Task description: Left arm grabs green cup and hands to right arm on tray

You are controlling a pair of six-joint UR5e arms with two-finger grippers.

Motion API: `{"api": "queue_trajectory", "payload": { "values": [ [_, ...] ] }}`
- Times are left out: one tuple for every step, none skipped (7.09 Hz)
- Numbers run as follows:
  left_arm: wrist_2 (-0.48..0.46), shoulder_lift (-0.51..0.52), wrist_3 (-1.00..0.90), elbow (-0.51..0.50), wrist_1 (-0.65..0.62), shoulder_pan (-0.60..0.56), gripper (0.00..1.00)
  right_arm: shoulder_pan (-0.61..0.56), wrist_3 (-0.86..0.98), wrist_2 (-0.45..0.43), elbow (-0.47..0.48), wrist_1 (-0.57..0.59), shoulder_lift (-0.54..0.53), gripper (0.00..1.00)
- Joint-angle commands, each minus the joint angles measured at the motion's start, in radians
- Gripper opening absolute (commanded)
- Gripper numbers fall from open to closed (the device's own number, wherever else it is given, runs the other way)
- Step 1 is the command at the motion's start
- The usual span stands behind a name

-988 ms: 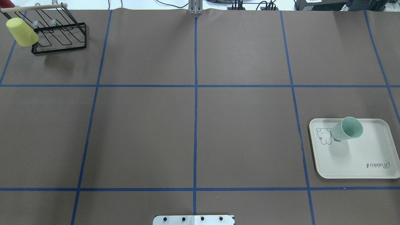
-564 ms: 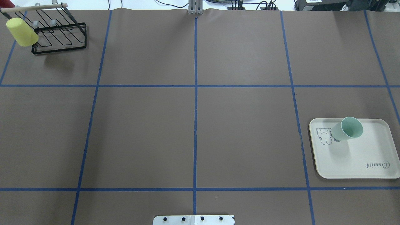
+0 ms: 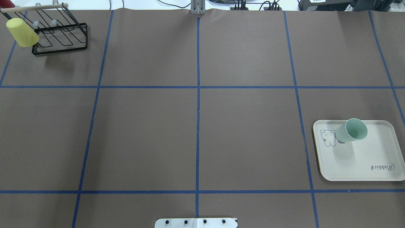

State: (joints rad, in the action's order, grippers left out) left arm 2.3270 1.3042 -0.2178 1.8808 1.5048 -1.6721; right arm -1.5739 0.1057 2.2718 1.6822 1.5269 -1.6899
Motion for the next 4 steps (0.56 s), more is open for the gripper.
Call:
{"api": "queue_trajectory", "payload": {
  "values": [
    [0.0, -0.002, 0.0, 0.001, 0.0, -0.001, 1.0, 0.0, -0.003, 0.0, 0.001, -0.001, 0.006, 1.0],
    [0.0, -0.002, 0.0, 0.001, 0.0, 0.0, 1.0, 0.002, -0.006, 0.0, -0.001, 0.001, 0.007, 1.0],
    [0.0, -0.002, 0.0, 0.001, 0.0, 0.0, 1.0, 0.002, -0.015, 0.0, -0.001, -0.001, 0.01, 1.0],
    [0.002, -0.002, 0.0, 0.001, 0.0, -0.001, 1.0, 0.005, -0.015, 0.0, -0.001, -0.001, 0.012, 1.0]
  ]
}}
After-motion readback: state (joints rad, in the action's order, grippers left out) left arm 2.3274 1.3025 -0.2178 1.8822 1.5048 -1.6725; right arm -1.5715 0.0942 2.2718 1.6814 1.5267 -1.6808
